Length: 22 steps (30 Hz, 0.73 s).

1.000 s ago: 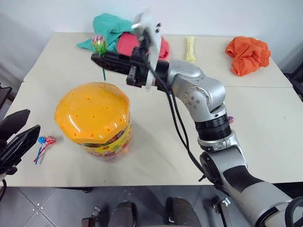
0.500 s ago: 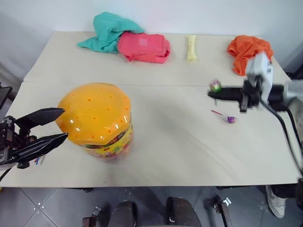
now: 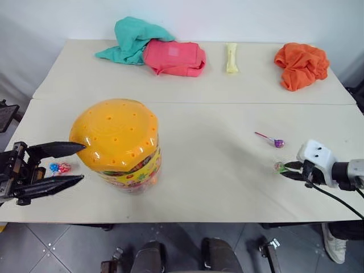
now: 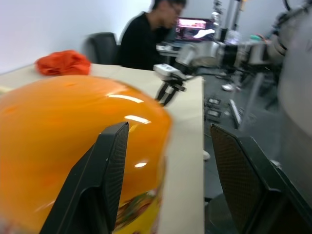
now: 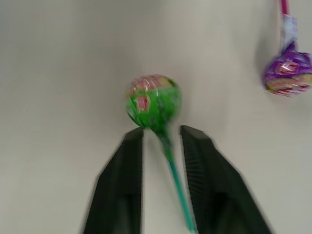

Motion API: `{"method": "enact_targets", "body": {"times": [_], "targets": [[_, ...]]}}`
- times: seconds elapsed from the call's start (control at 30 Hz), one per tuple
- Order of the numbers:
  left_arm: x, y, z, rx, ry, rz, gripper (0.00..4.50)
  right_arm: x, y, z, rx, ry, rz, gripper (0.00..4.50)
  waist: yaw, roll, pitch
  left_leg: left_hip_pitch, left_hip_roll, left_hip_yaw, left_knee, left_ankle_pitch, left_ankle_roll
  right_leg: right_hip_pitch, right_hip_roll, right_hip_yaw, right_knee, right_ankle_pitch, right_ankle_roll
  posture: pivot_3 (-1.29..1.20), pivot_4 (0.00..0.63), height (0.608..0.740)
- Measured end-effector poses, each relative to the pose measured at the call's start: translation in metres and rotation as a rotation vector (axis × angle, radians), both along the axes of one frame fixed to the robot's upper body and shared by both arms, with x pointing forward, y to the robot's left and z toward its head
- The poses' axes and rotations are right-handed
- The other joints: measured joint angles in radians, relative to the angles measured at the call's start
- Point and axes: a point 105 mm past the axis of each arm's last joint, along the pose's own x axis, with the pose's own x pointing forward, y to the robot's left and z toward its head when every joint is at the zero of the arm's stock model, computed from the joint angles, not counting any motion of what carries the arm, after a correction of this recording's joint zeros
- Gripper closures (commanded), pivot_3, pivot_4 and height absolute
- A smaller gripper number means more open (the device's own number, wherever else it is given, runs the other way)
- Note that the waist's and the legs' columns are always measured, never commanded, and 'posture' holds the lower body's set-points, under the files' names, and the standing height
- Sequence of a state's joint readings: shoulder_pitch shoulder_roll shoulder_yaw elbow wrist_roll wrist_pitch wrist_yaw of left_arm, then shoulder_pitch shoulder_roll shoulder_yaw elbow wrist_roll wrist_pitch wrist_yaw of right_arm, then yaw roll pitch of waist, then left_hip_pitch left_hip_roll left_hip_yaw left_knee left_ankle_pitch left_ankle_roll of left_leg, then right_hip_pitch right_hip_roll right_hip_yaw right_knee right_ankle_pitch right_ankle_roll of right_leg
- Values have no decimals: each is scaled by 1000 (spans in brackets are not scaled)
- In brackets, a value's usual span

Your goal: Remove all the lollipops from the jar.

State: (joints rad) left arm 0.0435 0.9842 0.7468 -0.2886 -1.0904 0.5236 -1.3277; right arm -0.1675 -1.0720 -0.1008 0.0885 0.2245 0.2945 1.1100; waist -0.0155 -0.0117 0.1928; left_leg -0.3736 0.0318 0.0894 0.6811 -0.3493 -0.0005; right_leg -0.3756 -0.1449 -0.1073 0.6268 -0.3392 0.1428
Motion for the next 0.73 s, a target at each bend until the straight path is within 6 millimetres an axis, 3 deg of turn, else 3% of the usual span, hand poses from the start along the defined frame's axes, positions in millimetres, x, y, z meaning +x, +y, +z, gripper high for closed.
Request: {"method": "enact_targets", "body": {"times": [0.13, 0.27, 0.4, 0.5, 0.63, 0.73], "targets": [[2, 15, 4, 11, 22, 93, 1678, -8, 2, 8, 98, -36, 40, 1130, 6, 0, 0, 0, 0, 1, 0, 0, 0, 0, 0, 0, 0, 0, 0, 0, 150, 740], [5, 43, -14, 41, 127, 243, 1678, -20, 20, 34, 328, -198, 209, 23, 6, 0, 0, 2, 1, 1, -2, 0, 0, 0, 1, 0, 0, 0, 0, 0, 150, 740], [9, 59, -32, 91, 155, 346, 1678, -26, 35, 54, 435, -298, 317, 23, 11, 0, 0, 2, 1, 2, -1, -1, 1, 0, 1, 1, 0, 0, 0, 0, 150, 740], [11, 66, -53, 110, 166, 407, 1678, -37, 67, 71, 464, -346, 495, 23, 13, 1, 0, 2, 1, 1, 0, -1, 0, 0, 1, 1, 1, 0, 0, 0, 150, 740], [9, 67, -84, 160, 206, 454, 1678, -57, 116, 65, 477, -355, 710, 23, 15, -3, -1, 2, 1, 1, 0, -2, 1, 0, 1, 1, 1, 0, 0, 0, 150, 740], [5, 69, -96, 163, 225, 495, 1678, -62, 126, 59, 490, -350, 716, 23, 18, -3, -2, 1, 0, 1, 1, -3, 2, 0, -1, 1, 1, 1, 1, 0, 150, 740]]}}
